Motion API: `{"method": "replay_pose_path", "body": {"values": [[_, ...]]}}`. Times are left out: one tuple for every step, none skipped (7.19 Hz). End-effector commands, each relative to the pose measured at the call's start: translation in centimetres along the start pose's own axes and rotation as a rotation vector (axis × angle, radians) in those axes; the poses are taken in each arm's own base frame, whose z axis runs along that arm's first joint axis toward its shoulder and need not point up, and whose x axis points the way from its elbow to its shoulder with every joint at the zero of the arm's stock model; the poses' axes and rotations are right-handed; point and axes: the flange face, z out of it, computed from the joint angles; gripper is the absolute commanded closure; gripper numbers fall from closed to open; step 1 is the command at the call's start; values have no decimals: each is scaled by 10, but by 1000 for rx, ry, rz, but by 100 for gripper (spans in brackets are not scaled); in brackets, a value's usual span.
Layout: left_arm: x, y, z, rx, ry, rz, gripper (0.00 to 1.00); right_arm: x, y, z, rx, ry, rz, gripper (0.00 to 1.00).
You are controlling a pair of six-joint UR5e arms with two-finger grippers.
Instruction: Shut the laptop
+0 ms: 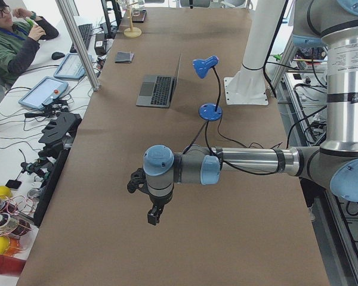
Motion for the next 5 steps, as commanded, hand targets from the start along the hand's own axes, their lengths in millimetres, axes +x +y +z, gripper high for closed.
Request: {"method": "replay_pose_path", "body": {"values": [[6, -4, -9, 13, -12, 11, 2, -1, -1, -1, 2, 0, -1, 0], [7, -5, -10, 16, -14, 16, 2, -1, -2, -1, 4, -1, -3, 0], [8, -6, -12, 20, -16, 18, 2, -2, -2, -2, 6, -1, -5, 0], [10, -8, -15, 27, -19, 25, 2, -5, -4, -5, 12, -3, -9, 0], [16, -12, -24, 45, -19, 35, 2, -9, -9, -7, 36, -6, -33, 0]]}}
